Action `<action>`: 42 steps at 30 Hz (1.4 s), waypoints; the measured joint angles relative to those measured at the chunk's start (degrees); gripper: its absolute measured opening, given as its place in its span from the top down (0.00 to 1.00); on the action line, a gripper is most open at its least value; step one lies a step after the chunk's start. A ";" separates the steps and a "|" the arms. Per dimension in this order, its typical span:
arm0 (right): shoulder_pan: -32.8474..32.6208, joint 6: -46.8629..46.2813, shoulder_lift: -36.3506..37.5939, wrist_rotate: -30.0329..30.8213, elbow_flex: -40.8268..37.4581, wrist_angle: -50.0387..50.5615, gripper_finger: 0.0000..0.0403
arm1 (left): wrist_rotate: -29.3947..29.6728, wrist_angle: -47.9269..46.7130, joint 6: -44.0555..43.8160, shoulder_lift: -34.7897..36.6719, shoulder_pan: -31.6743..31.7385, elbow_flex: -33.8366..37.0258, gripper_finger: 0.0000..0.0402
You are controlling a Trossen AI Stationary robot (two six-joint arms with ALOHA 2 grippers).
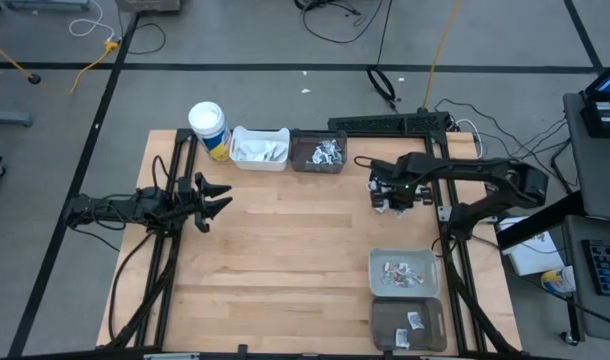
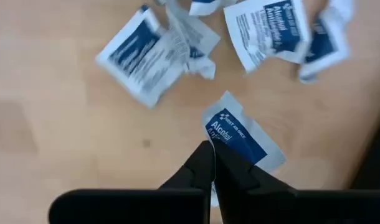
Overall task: Pick & Place First Aid Supplies
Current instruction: Put the blue alcohol pad into the bottom black bin
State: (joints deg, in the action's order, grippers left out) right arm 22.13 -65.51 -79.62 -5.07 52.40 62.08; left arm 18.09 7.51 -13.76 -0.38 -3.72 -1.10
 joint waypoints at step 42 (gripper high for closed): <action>-71.55 -55.02 -6.71 0.63 22.98 8.77 1.00 | 0.00 -0.01 0.00 0.00 0.02 0.00 0.51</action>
State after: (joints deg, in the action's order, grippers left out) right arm -49.43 -120.53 -86.33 -4.44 75.38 70.85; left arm 18.09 7.51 -13.76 -0.38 -3.70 -1.10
